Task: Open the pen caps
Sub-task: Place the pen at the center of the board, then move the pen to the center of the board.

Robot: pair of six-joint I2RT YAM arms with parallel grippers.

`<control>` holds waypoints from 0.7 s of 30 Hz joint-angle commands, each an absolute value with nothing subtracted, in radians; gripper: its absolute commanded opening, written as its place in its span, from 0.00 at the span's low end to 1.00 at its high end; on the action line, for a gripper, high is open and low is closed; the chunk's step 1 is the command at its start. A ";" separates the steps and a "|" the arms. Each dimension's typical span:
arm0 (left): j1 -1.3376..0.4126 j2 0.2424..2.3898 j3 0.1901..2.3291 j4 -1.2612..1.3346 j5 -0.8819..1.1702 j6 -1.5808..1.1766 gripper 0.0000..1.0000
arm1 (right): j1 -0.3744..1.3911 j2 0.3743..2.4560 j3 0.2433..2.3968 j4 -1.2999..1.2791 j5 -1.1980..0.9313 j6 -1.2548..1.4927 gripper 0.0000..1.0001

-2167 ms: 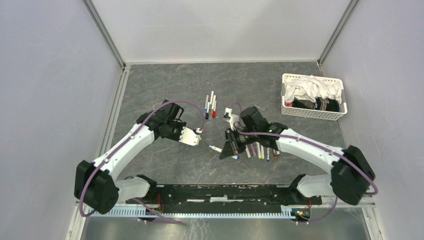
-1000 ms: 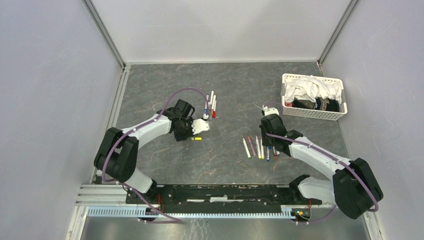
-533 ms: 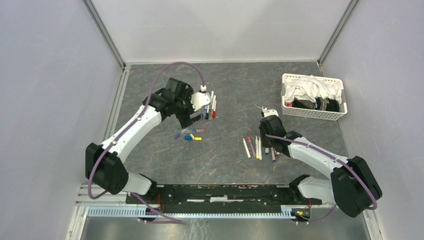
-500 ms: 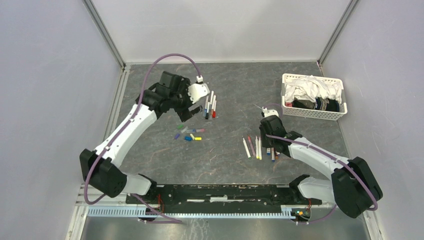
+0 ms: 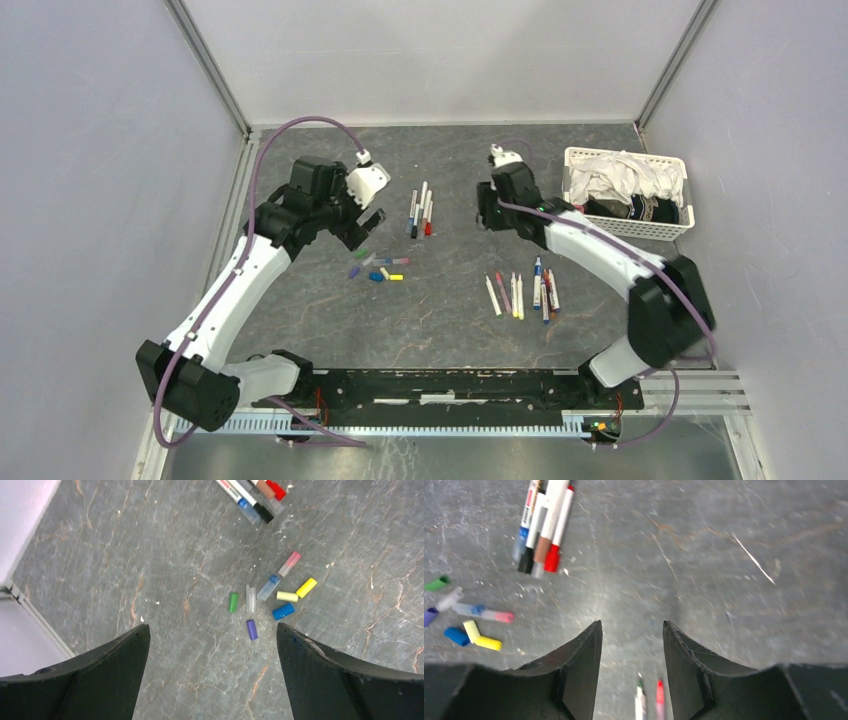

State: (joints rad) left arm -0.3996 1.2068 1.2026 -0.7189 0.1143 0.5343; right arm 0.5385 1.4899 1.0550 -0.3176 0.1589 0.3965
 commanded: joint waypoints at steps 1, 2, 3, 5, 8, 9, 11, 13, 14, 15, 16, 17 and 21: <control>-0.367 1.143 1.155 -0.658 0.098 0.473 1.00 | 0.574 1.715 1.280 -0.309 0.101 0.420 0.53; -0.366 1.139 1.150 -0.668 0.104 0.479 1.00 | 0.587 1.781 1.341 -0.323 0.101 0.419 0.53; -0.365 1.138 1.147 -0.681 0.112 0.487 1.00 | 0.600 1.834 1.409 -0.337 0.105 0.415 0.53; -0.367 1.137 1.141 -0.701 0.123 0.495 1.00 | 0.614 1.960 1.531 -0.374 0.111 0.413 0.51; -0.364 1.129 1.128 -0.711 0.134 0.498 1.00 | 0.623 2.081 1.672 -0.402 0.110 0.413 0.49; -0.365 1.124 1.123 -0.711 0.137 0.498 1.00 | 0.624 2.114 1.708 -0.408 0.110 0.415 0.49; -0.364 1.116 1.112 -0.707 0.142 0.500 1.00 | 0.626 2.170 1.764 -0.421 0.112 0.418 0.48; -0.364 1.110 1.104 -0.702 0.144 0.501 1.00 | 0.627 2.211 1.802 -0.432 0.108 0.424 0.47; -0.364 1.108 1.101 -0.701 0.145 0.503 1.00 | 0.627 2.228 1.811 -0.433 0.107 0.427 0.47; -0.364 1.107 1.100 -0.700 0.145 0.503 1.00 | 0.628 2.242 1.817 -0.431 0.105 0.430 0.47; -0.364 1.106 1.099 -0.700 0.145 0.504 1.00 | 0.628 2.250 1.819 -0.425 0.096 0.431 0.46; -0.365 1.106 1.098 -0.698 0.146 0.504 1.00 | 0.628 2.259 1.821 -0.419 0.092 0.431 0.46; -0.365 1.106 1.096 -0.695 0.146 0.505 1.00 | 0.631 2.297 1.836 -0.435 0.105 0.431 0.43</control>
